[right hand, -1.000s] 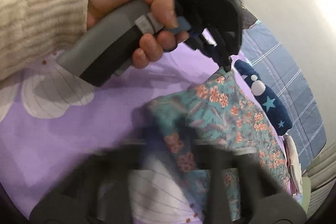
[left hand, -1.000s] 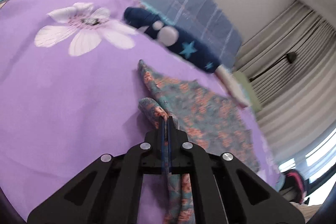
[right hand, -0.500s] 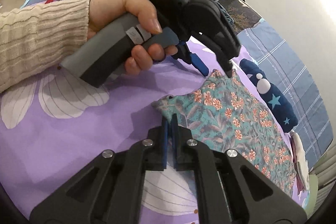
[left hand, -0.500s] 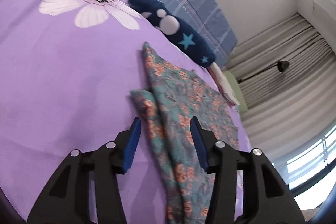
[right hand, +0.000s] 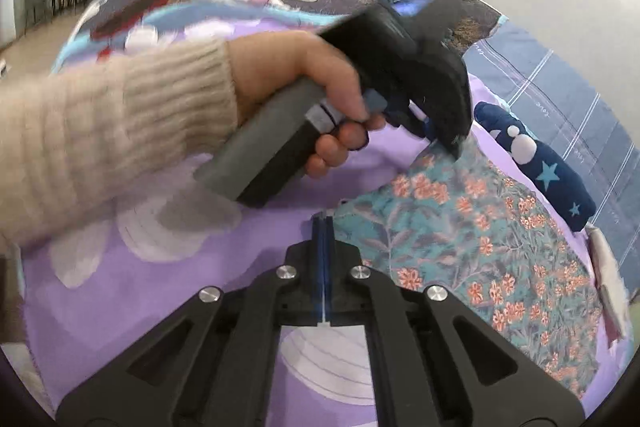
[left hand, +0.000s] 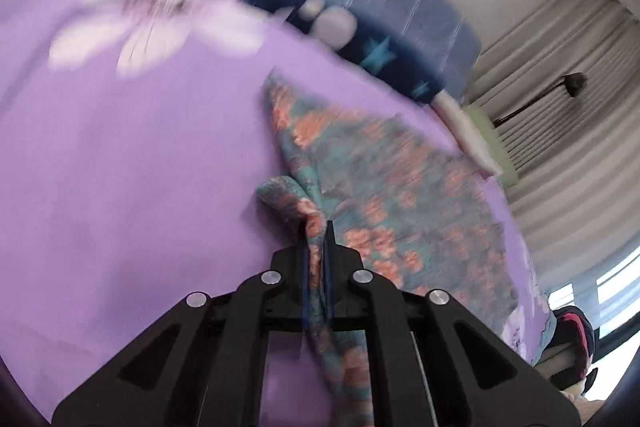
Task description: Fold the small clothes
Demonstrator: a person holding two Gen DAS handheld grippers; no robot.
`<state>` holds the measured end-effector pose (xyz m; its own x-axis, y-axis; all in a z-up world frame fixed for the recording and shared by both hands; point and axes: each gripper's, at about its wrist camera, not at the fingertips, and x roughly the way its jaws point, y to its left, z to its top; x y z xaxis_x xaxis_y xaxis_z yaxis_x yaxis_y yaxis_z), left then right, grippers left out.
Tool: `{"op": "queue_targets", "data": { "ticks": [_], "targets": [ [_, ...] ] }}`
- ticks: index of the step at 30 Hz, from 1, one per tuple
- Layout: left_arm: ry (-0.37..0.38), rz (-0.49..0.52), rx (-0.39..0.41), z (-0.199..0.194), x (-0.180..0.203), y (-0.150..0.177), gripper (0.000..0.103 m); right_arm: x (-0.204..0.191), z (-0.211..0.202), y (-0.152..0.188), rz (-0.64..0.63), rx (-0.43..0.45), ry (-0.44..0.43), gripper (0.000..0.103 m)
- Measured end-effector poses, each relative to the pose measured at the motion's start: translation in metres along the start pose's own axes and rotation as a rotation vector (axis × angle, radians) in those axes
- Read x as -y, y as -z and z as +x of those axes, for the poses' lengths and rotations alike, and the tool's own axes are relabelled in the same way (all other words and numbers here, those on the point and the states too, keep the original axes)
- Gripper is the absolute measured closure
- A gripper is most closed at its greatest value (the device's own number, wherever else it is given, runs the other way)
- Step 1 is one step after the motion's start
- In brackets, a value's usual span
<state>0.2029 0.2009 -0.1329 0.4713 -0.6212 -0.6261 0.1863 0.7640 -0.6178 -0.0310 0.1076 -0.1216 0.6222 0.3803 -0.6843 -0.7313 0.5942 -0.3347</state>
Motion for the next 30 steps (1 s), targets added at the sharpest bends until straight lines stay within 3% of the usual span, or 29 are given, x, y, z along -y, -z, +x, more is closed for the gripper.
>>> {"op": "queue_targets", "data": {
  "ticks": [2, 4, 5, 6, 8, 11, 16, 18, 19, 20, 21, 23, 26, 30],
  "targets": [
    [0.06, -0.039, 0.04, -0.006, -0.011, 0.004, 0.093, -0.008, 0.0, 0.006, -0.037, -0.004, 0.038, 0.103],
    [0.081, -0.06, 0.047, -0.006, -0.017, 0.004, 0.089, -0.007, -0.008, 0.01, -0.038, 0.009, 0.049, 0.094],
    [0.091, -0.064, 0.047, -0.005, -0.018, 0.005, 0.089, -0.006, -0.01, 0.013, -0.041, 0.007, 0.076, 0.075],
    [0.099, -0.069, 0.046, -0.005, -0.019, 0.004, 0.089, -0.006, -0.01, 0.014, -0.049, -0.001, 0.105, 0.062],
    [0.106, -0.07, 0.047, -0.002, -0.018, 0.005, 0.089, -0.007, -0.006, 0.018, -0.092, -0.022, 0.187, 0.058],
    [0.111, -0.068, 0.056, -0.002, -0.018, 0.006, 0.088, -0.011, 0.007, 0.021, -0.122, -0.066, 0.228, 0.059],
    [0.108, -0.059, 0.049, -0.004, -0.017, 0.006, 0.088, -0.022, 0.023, 0.01, -0.191, -0.042, 0.292, 0.059],
    [0.113, -0.056, 0.04, -0.003, -0.018, 0.004, 0.087, -0.023, 0.032, 0.005, -0.203, -0.036, 0.308, 0.07],
    [0.113, -0.054, 0.036, -0.002, -0.018, 0.003, 0.087, -0.022, 0.038, 0.001, -0.207, -0.041, 0.301, 0.081],
    [0.111, -0.049, 0.031, -0.001, -0.017, 0.001, 0.087, -0.021, 0.043, 0.0, -0.205, -0.049, 0.297, 0.098],
    [0.105, -0.04, 0.028, 0.0, -0.015, -0.001, 0.089, -0.018, 0.046, -0.001, -0.194, -0.058, 0.304, 0.098],
    [0.093, -0.014, 0.031, 0.0, -0.008, -0.004, 0.097, -0.01, 0.037, -0.004, -0.144, -0.035, 0.257, 0.099],
    [0.097, 0.017, 0.069, -0.003, 0.005, -0.007, 0.097, 0.014, 0.003, -0.014, 0.015, 0.02, 0.156, 0.1],
    [0.037, -0.031, 0.037, 0.008, -0.001, -0.011, 0.097, 0.029, 0.001, -0.01, 0.076, 0.012, 0.074, 0.1]
  ]
}}
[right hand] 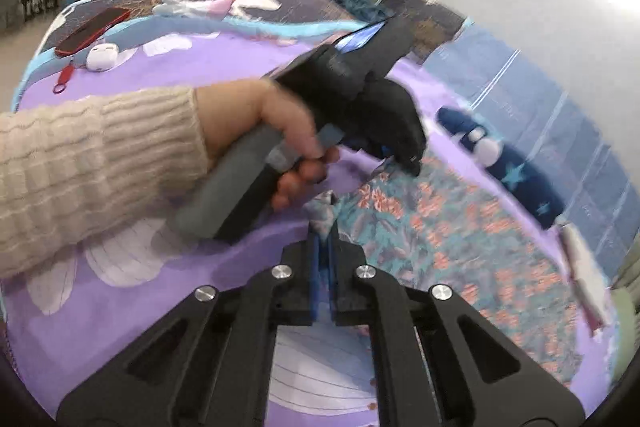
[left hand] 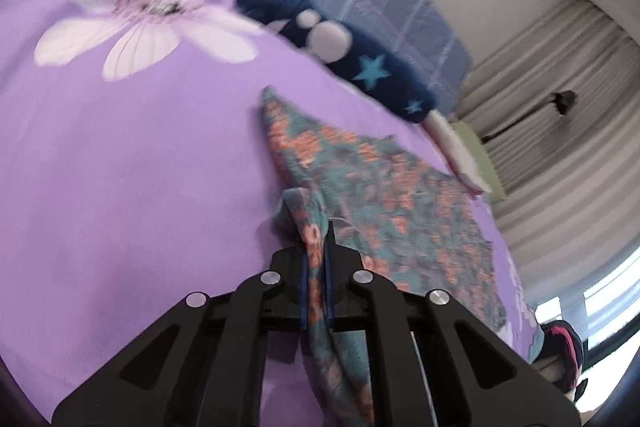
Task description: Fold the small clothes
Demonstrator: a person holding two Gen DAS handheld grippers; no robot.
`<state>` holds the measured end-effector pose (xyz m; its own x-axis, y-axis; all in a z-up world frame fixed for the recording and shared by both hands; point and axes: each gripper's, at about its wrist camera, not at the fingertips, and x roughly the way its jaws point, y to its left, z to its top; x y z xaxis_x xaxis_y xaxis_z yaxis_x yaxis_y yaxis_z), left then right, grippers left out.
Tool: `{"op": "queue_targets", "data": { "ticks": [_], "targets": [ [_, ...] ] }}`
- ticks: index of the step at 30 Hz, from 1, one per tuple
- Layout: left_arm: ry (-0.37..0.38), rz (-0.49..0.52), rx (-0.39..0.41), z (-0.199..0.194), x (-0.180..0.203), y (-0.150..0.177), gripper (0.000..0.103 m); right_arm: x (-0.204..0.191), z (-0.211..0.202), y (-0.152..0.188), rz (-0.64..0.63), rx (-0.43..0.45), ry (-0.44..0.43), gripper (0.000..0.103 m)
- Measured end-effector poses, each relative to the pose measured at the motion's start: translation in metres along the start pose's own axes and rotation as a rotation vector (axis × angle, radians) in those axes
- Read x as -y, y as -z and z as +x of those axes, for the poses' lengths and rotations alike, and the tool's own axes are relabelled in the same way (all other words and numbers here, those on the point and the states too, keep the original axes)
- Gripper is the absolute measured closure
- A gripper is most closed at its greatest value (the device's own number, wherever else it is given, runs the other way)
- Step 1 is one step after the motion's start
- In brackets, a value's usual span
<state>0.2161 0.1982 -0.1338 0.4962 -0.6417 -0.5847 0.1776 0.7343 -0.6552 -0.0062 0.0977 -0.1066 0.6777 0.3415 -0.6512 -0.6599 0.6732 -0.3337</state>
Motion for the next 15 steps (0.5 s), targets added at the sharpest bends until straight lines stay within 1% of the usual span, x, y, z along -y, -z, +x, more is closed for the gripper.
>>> {"op": "queue_targets", "data": {
  "ticks": [2, 3, 6, 8, 11, 15],
  "targets": [
    [-0.006, -0.004, 0.009, -0.004, 0.002, 0.0, 0.097, 0.006, 0.009, 0.006, 0.052, -0.037, -0.045, 0.1],
    [-0.017, 0.004, 0.014, -0.006, 0.005, 0.0, 0.097, 0.006, 0.007, 0.007, 0.065, -0.037, -0.05, 0.1],
    [-0.038, 0.014, 0.023, -0.012, 0.017, -0.006, 0.098, 0.01, -0.008, 0.006, 0.096, 0.012, -0.04, 0.1],
    [-0.04, 0.035, 0.032, -0.016, 0.035, -0.014, 0.098, 0.023, -0.022, 0.004, 0.136, 0.052, -0.031, 0.1],
    [-0.045, 0.097, 0.035, -0.016, 0.07, -0.022, 0.098, 0.05, -0.044, 0.008, 0.222, 0.103, -0.027, 0.1],
    [-0.055, 0.165, 0.019, -0.004, 0.117, -0.029, 0.098, 0.086, -0.067, 0.02, 0.295, 0.134, -0.02, 0.1]
  ]
}}
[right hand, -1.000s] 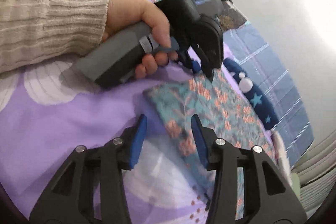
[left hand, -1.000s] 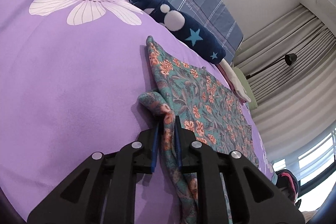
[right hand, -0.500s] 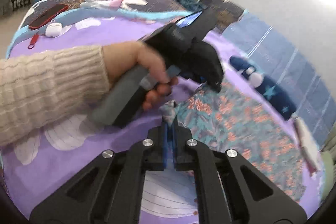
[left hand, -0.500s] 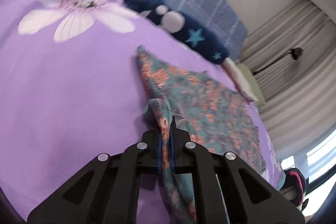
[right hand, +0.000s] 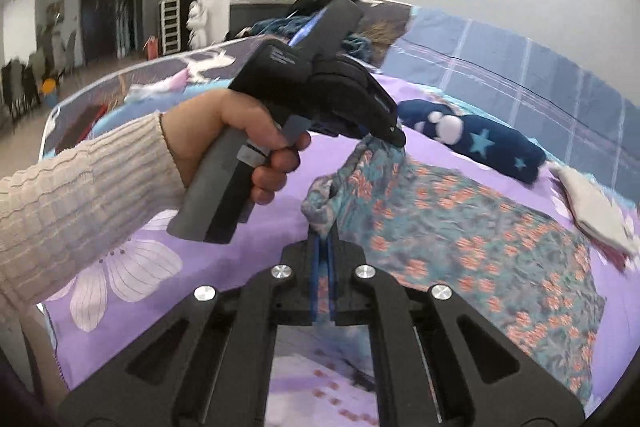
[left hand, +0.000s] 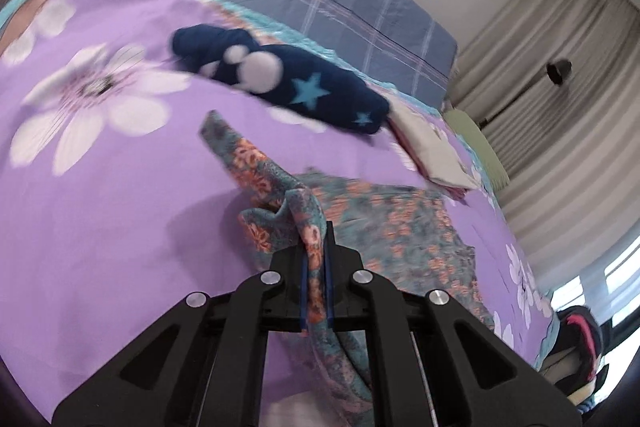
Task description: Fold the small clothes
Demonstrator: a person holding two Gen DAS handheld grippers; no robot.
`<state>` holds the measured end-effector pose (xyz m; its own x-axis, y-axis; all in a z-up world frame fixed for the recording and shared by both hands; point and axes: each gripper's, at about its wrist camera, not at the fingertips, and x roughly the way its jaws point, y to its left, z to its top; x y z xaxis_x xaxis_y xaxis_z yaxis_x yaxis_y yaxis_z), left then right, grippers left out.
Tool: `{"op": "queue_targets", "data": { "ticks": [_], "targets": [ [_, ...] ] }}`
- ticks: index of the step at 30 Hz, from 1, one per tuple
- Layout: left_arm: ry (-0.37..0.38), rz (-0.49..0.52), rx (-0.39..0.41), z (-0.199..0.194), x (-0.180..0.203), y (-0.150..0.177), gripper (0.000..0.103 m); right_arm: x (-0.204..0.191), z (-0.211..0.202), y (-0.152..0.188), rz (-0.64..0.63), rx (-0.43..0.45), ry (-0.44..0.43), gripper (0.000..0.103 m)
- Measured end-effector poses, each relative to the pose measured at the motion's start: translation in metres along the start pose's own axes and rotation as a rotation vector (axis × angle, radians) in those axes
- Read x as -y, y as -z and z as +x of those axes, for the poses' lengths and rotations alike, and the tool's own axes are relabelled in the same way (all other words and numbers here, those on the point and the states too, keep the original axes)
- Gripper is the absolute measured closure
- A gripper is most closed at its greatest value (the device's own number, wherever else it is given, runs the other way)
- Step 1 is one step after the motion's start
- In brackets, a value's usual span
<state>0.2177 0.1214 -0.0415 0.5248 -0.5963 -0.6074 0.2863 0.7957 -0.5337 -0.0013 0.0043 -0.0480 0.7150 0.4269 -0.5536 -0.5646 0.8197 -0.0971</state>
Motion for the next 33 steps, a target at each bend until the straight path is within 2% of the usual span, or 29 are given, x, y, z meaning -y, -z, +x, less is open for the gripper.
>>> {"op": "queue_targets", "data": {
  "ticks": [9, 14, 19, 22, 26, 31, 33],
  "targets": [
    [0.025, 0.122, -0.07, 0.06, 0.108, -0.015, 0.098, 0.091, -0.055, 0.022, 0.207, 0.069, 0.095, 0.1],
    [0.02, 0.225, -0.127, 0.104, 0.168, -0.009, 0.098, 0.142, -0.083, 0.053, 0.324, 0.082, 0.153, 0.1],
    [-0.028, 0.327, -0.196, 0.155, 0.22, 0.009, 0.097, 0.189, -0.099, 0.095, 0.462, 0.061, 0.196, 0.1],
    [-0.026, 0.347, -0.229, 0.179, 0.239, 0.019, 0.097, 0.216, -0.106, 0.124, 0.565, 0.038, 0.208, 0.1],
    [-0.042, 0.42, -0.271, 0.207, 0.266, 0.035, 0.097, 0.243, -0.115, 0.158, 0.694, 0.02, 0.179, 0.1],
    [-0.136, 0.518, -0.297, 0.232, 0.28, 0.053, 0.095, 0.253, -0.115, 0.181, 0.737, -0.004, 0.168, 0.098],
    [-0.143, 0.521, -0.297, 0.236, 0.28, 0.055, 0.091, 0.255, -0.114, 0.189, 0.761, -0.008, 0.163, 0.091]
  ]
}}
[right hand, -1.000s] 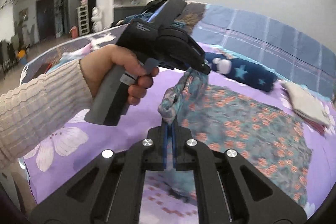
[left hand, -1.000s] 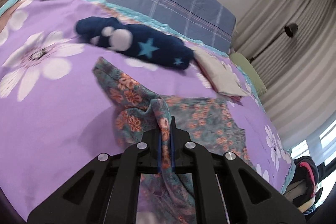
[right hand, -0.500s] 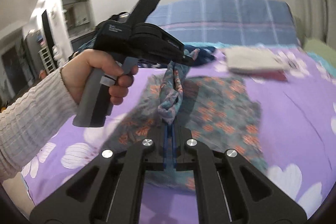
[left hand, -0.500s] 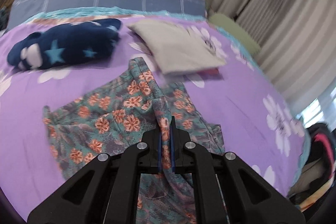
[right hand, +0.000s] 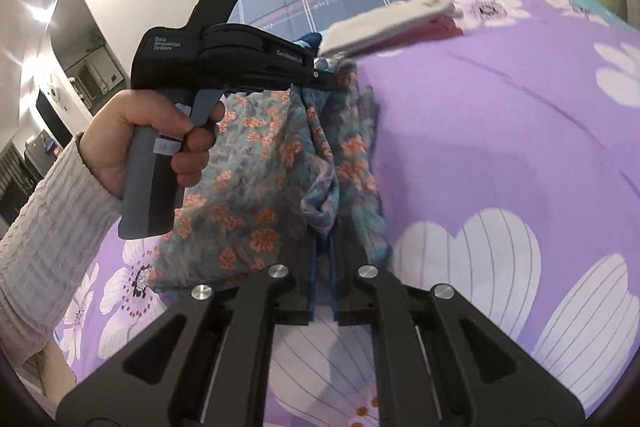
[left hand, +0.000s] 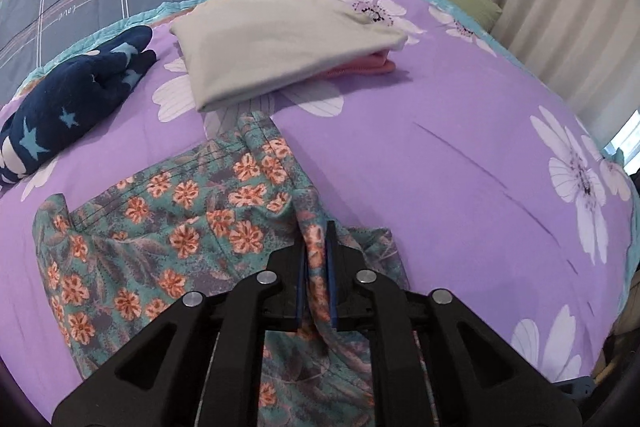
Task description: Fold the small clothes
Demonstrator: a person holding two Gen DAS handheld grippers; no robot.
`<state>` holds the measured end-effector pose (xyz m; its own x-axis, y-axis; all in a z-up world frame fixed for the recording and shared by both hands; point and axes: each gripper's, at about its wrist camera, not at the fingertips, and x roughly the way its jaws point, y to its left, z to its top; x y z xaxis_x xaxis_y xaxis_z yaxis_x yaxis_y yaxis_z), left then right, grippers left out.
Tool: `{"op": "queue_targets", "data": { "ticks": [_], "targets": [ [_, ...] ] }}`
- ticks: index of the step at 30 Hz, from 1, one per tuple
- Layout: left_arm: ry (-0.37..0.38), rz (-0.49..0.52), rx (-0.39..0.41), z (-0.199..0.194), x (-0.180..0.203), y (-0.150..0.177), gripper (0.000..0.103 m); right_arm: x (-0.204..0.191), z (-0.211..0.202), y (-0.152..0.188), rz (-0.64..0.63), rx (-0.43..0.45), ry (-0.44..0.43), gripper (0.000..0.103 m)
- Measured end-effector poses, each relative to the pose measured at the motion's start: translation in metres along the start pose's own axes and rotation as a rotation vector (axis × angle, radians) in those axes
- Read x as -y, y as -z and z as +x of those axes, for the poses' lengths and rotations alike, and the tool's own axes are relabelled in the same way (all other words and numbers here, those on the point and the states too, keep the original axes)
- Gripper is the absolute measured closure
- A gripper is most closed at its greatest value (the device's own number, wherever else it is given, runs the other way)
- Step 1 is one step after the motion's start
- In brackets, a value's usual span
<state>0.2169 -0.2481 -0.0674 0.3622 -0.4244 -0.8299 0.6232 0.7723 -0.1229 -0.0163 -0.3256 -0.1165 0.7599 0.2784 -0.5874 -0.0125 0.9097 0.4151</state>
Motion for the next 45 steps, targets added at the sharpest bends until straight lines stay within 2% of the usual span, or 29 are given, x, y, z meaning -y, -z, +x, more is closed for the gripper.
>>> {"op": "queue_targets", "data": {
  "ticks": [2, 7, 10, 12, 13, 15, 17, 19, 23, 25, 26, 27, 28, 30, 32, 35, 36, 38, 40, 41, 43, 45],
  "targets": [
    [0.011, -0.008, 0.014, 0.0, 0.0, 0.0, 0.082, 0.005, -0.002, 0.002, 0.019, 0.003, 0.001, 0.086],
    [-0.024, 0.011, 0.065, -0.014, 0.005, 0.001, 0.053, 0.01, 0.002, 0.0, 0.046, -0.007, -0.011, 0.086],
    [-0.032, 0.029, 0.131, -0.043, 0.007, 0.011, 0.044, 0.011, 0.001, 0.002, 0.054, -0.015, -0.024, 0.086],
    [-0.051, 0.049, 0.18, -0.068, 0.005, 0.026, 0.042, 0.012, 0.001, 0.002, 0.064, -0.026, -0.038, 0.083],
    [-0.056, 0.056, 0.192, -0.077, 0.004, 0.033, 0.038, 0.013, 0.001, 0.002, 0.067, -0.031, -0.043, 0.082],
    [-0.071, 0.069, 0.221, -0.1, -0.001, 0.059, 0.033, 0.013, 0.002, 0.0, 0.072, -0.045, -0.063, 0.069],
    [-0.097, 0.086, 0.231, -0.116, -0.004, 0.083, 0.033, 0.011, 0.004, -0.001, 0.076, -0.056, -0.076, 0.065],
    [-0.14, 0.088, 0.23, -0.129, -0.009, 0.114, 0.026, 0.009, 0.007, -0.003, 0.069, -0.064, -0.067, 0.065],
    [-0.181, 0.073, 0.207, -0.146, -0.021, 0.17, 0.023, 0.009, 0.015, -0.011, 0.09, -0.082, -0.064, 0.065],
    [-0.161, 0.067, 0.18, -0.147, -0.02, 0.194, 0.022, 0.013, 0.022, -0.016, 0.13, -0.098, -0.061, 0.067],
    [-0.131, 0.071, 0.162, -0.146, -0.018, 0.202, 0.022, 0.015, 0.026, -0.018, 0.149, -0.107, -0.06, 0.074],
    [-0.097, 0.078, 0.148, -0.145, -0.017, 0.21, 0.021, 0.016, 0.029, -0.02, 0.162, -0.117, -0.06, 0.09],
    [-0.073, 0.089, 0.145, -0.143, -0.014, 0.218, 0.02, 0.015, 0.031, -0.021, 0.162, -0.128, -0.064, 0.092],
    [-0.079, 0.101, 0.139, -0.136, -0.009, 0.224, 0.02, 0.01, 0.031, -0.023, 0.155, -0.122, -0.05, 0.095],
    [-0.119, 0.106, 0.135, -0.127, -0.007, 0.224, 0.02, 0.005, 0.023, -0.027, 0.161, -0.101, -0.064, 0.096],
    [-0.212, 0.092, 0.138, -0.12, -0.012, 0.22, 0.02, 0.0, -0.001, -0.04, 0.206, -0.038, -0.15, 0.097],
    [-0.241, 0.087, 0.141, -0.119, -0.014, 0.219, 0.02, -0.002, -0.01, -0.044, 0.193, -0.015, -0.145, 0.097],
    [-0.269, 0.073, 0.141, -0.12, -0.022, 0.22, 0.02, -0.005, -0.02, -0.046, 0.142, 0.009, -0.076, 0.097],
    [-0.258, 0.05, 0.129, -0.121, -0.032, 0.224, 0.02, 0.0, -0.016, -0.042, 0.127, -0.016, -0.024, 0.097],
    [-0.255, 0.041, 0.122, -0.121, -0.035, 0.227, 0.02, 0.007, -0.006, -0.037, 0.136, -0.056, -0.01, 0.095],
    [-0.248, 0.025, 0.107, -0.121, -0.041, 0.232, 0.02, 0.017, 0.013, -0.024, 0.138, -0.132, 0.04, 0.088],
    [-0.247, 0.022, 0.108, -0.122, -0.041, 0.234, 0.02, 0.022, 0.018, -0.016, 0.144, -0.137, 0.044, 0.087]
  ]
}}
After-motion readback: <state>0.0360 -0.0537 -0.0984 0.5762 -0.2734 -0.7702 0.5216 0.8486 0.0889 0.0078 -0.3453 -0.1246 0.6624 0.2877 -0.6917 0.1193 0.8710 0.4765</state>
